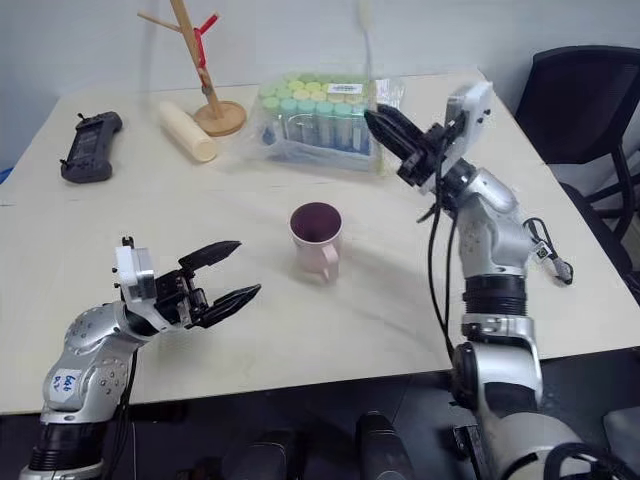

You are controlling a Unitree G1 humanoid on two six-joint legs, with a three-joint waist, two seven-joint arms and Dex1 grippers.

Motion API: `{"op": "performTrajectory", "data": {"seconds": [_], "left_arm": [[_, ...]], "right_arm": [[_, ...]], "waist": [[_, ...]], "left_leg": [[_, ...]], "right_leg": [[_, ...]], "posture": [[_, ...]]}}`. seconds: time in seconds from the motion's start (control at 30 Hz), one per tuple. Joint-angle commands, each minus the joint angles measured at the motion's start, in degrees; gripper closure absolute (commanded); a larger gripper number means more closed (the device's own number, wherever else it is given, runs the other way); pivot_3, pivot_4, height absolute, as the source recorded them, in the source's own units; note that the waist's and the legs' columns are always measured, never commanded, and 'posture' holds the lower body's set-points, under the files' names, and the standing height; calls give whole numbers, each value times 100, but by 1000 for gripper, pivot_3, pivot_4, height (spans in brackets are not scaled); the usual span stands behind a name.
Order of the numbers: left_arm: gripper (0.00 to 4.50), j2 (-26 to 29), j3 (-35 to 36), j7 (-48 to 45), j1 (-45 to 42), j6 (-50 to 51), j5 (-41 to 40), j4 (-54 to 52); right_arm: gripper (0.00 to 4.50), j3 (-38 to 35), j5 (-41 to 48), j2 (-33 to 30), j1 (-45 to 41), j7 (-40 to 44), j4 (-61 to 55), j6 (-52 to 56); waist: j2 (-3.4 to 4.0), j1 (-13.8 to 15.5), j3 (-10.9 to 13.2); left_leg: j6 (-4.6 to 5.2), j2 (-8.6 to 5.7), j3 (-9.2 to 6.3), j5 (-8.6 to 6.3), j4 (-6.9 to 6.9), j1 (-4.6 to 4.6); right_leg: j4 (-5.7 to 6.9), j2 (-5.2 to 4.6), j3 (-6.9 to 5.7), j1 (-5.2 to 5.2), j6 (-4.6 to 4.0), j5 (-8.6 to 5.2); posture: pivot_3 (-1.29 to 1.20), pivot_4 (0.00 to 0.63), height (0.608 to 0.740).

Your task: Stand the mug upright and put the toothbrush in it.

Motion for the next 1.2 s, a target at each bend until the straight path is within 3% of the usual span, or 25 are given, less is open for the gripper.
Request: {"op": "performTrajectory", "data": {"seconds": [0.03,0.33,0.73,0.8,1.0,1.2], "left_arm": [[0,-16,65,143,-111,-96,98,-20],[0,-75,34,277,36,-114,188,-133],[0,88,82,228,233,-137,284,-176],[0,198,142,216,280,-203,411,-91],[0,823,389,-160,740,-642,890,330],[0,1274,830,-237,1502,-1098,1308,498]], "right_arm": [[4369,166,12,465,266,-64,-261,-553],[4369,715,-662,1138,833,220,806,-2260],[627,656,-573,877,869,457,768,-2354],[23,615,-441,449,988,705,399,-2024],[23,370,-39,-1216,1654,1565,-653,-1019],[23,311,-336,-2438,2743,2653,-625,-1598]], "waist": [[0,33,0],[0,38,0],[2,32,0],[2,37,1],[2,92,1],[2,70,1]], "left_leg": [[0,-4,0,0,3,0],[-1,-13,0,1,4,4],[-4,-11,-1,3,3,6],[-4,-12,-1,3,4,5],[-1,-15,-10,1,1,4],[3,-9,-5,-1,-12,13]], "right_leg": [[-1,-4,-3,0,0,0],[-1,-20,-37,-2,-1,0],[-2,-23,-49,-5,-2,-1],[-3,-24,-49,-4,-2,-1],[-25,-29,-57,11,-3,-1],[-27,-26,-52,15,-8,-2]], "posture": [[0,150,740],[0,150,740],[0,150,740],[0,150,740],[0,150,740],[0,150,740]]}}
